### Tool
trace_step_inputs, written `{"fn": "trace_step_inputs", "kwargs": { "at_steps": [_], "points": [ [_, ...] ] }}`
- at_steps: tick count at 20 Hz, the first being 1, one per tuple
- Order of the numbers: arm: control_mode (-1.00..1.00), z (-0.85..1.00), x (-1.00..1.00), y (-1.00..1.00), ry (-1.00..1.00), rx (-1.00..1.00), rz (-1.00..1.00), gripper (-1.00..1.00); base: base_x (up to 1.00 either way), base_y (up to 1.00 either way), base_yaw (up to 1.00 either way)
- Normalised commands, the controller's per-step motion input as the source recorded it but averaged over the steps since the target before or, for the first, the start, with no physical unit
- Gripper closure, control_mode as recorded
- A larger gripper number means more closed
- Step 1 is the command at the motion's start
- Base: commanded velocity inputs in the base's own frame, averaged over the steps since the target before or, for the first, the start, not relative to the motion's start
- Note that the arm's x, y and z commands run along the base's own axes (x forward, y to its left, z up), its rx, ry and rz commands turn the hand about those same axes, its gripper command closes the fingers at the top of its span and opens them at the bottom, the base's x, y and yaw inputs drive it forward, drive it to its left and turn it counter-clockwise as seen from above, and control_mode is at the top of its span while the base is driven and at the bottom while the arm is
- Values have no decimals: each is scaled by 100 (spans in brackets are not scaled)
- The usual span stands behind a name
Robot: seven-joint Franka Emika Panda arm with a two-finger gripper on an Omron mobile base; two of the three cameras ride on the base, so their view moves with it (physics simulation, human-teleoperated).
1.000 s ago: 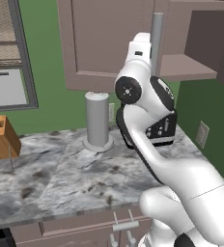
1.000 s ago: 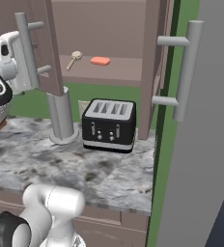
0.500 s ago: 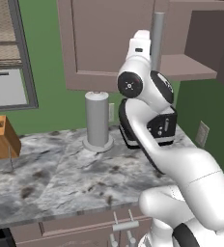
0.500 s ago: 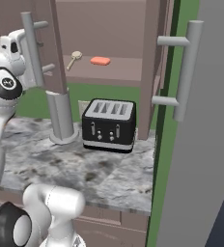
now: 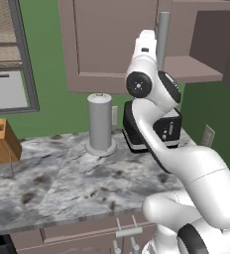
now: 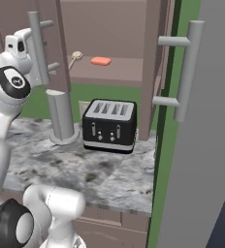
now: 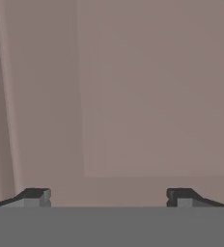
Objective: Pick up the bar soap and dish brush from the sink, and place them back in the cabinet, and close the cabinet doors.
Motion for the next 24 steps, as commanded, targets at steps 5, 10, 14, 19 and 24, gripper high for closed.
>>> {"fn": "trace_step_inputs", "kwargs": {
  "at_steps": [5, 10, 14, 19, 24],
  "points": [
    [-100, 0, 27, -4, 0, 0, 2, -100, 0, 0, 0],
    [-100, 0, 26, -5, 0, 0, 4, -100, 0, 0, 0],
    [-100, 0, 17, -1, 0, 0, 4, -100, 0, 0, 0],
    [-100, 0, 24, -1, 0, 0, 4, -100, 0, 0, 0],
    [-100, -4, 34, 0, 0, 0, 3, -100, 0, 0, 0]
  ]
}}
